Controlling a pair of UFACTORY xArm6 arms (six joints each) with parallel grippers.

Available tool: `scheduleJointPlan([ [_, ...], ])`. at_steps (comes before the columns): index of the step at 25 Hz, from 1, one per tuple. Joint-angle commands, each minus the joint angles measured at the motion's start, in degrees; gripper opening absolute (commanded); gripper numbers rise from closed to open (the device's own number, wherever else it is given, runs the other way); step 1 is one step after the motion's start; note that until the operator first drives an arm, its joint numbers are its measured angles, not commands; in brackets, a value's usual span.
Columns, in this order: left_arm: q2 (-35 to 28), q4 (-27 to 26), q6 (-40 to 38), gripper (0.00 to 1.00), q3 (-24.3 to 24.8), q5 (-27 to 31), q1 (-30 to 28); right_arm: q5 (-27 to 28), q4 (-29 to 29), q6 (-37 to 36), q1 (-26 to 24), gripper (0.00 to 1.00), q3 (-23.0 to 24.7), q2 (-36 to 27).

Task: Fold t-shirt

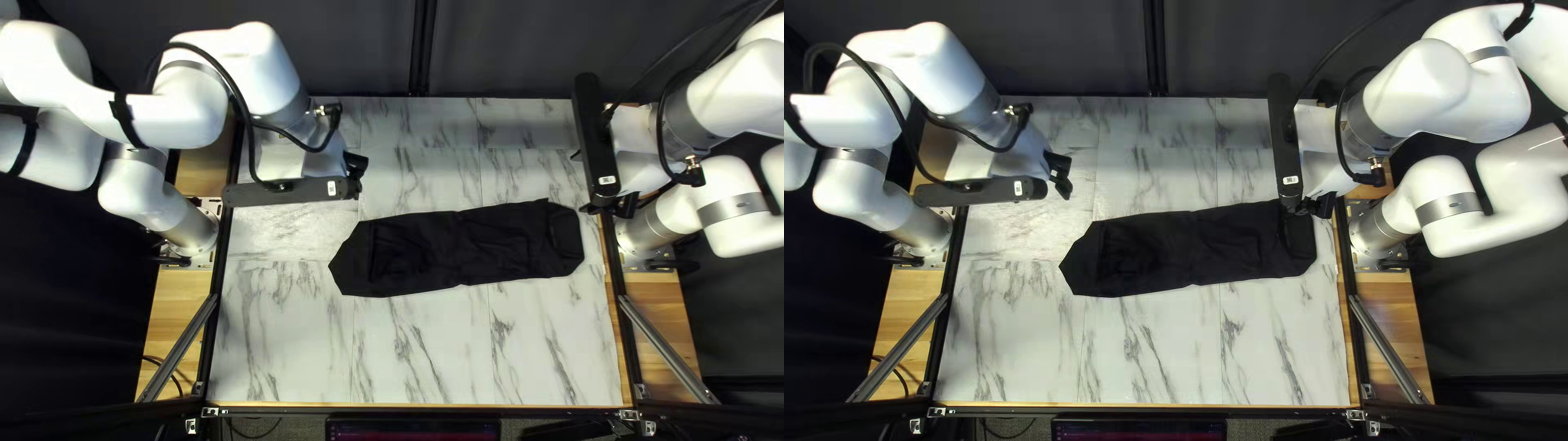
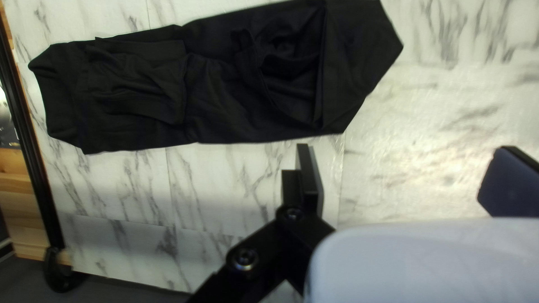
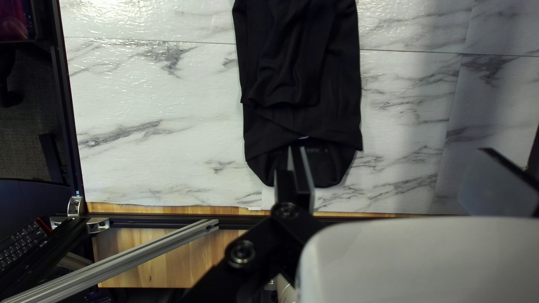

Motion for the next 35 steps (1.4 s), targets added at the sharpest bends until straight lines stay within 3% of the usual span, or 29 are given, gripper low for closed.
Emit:
scheduleJointPlan([
  [1,0.0,-0.1,-0.1,1.0,0.0,0.0,0.0,0.0,0.0,0.0,0.0,1.0,0.0,0.0],
  [5,-2.4,1.3,-0.7,1.0,1.3,-0.4,-0.7,0.0,0.0,0.0,0.0,1.0,0.0,0.0],
  [7,-5.2,4.5,-6.9,1.0,2.2,-0.6,-2.6,0.0,0.0,0.0,0.0,1.0,0.0,0.0],
  [11,-8.1,16.5,-36.8,1.0,3.4,-0.5,-10.2,0.0,0.0,0.0,0.0,1.0,0.0,0.0],
  [12,-8.3,17.9,-41.3,1.0,3.3,0.0,-11.2,0.0,0.0,0.0,0.0,1.0,0.0,0.0],
  [15,-8.0,23.7,-59.4,1.0,-0.1,5.3,-16.1,0.0,0.0,0.0,0.0,1.0,0.0,0.0],
  [22,-8.0,23.7,-59.4,1.0,-0.1,5.3,-16.1,0.0,0.0,0.0,0.0,1.0,0.0,0.0],
  [28,-11.5,15.7,-49.9,1.0,-3.7,10.1,-5.9,0.0,0.0,0.0,0.0,1.0,0.0,0.0],
  [33,-14.0,10.8,-47.6,1.0,-6.6,14.6,2.2,0.0,0.0,0.0,0.0,1.0,0.0,0.0],
  [35,-14.8,10.7,-49.8,1.0,-7.7,15.8,2.8,0.0,0.0,0.0,0.0,1.0,0.0,0.0],
])
